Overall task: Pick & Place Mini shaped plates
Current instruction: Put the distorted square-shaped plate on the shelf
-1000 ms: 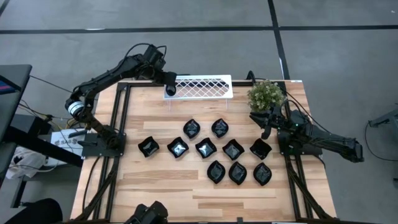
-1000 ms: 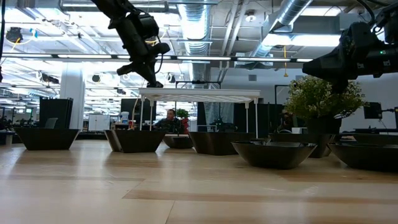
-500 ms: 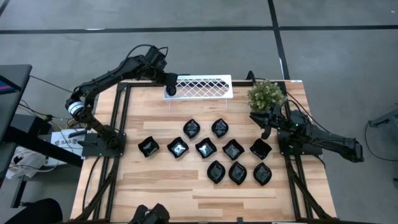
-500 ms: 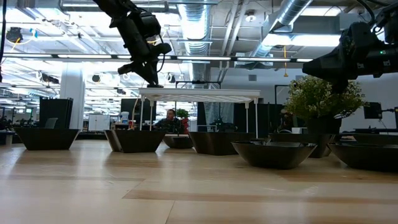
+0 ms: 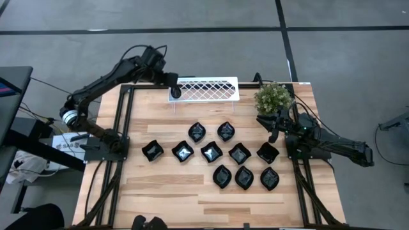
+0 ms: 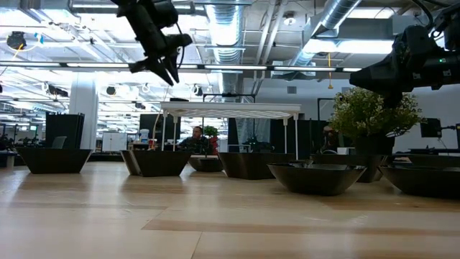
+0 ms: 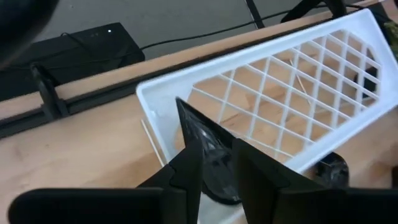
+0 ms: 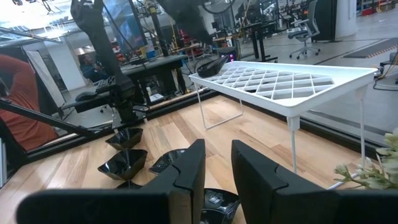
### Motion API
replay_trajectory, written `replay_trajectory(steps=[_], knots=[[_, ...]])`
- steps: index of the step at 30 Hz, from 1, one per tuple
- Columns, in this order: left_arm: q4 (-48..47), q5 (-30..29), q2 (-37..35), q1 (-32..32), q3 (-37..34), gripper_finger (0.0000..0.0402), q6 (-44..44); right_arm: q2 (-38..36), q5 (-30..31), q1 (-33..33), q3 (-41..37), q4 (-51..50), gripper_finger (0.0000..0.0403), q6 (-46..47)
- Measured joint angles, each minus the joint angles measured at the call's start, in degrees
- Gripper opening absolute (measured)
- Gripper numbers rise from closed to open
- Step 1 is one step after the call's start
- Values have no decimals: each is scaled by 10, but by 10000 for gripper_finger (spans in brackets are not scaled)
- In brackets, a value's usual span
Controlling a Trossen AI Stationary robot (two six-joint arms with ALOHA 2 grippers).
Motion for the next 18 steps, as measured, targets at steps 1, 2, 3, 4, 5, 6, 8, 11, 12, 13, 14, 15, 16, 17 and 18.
replay_trajectory(steps=[1,2,3,4,5,6,8,11,12,13,14,15,16,17,18], knots=[[-3,-1,-5,-5,0,88,-3,0,0,0,0,0,74,0],[-4,-3,-10,-10,0,88,-5,0,0,0,0,0,74,0],[-6,-4,-14,-16,0,88,-7,0,0,0,0,0,74,0],[-7,-4,-19,-24,0,88,-13,0,0,0,0,0,74,0],[-7,-4,-23,-33,0,88,-18,0,0,0,0,0,74,0],[-7,-6,-27,-43,0,88,-24,0,0,0,0,0,74,0],[-7,-15,-34,-65,0,88,-33,0,0,0,0,0,74,0],[-9,-38,-40,-103,0,88,-48,0,0,0,0,0,74,0],[-9,-43,-40,-116,0,88,-50,0,0,0,0,0,74,0],[-9,-49,-40,-130,0,88,-51,0,0,0,0,0,74,0],[-9,-54,-40,-142,0,88,-57,0,0,0,0,0,74,0],[-9,-61,-40,-155,0,88,-67,0,0,0,0,0,74,0],[-9,-69,-40,-167,0,88,-79,0,0,0,0,0,74,0],[-9,-75,-40,-179,0,88,-88,0,0,0,0,0,74,0],[-9,-84,-40,-192,0,88,-97,0,0,0,0,0,74,0]])
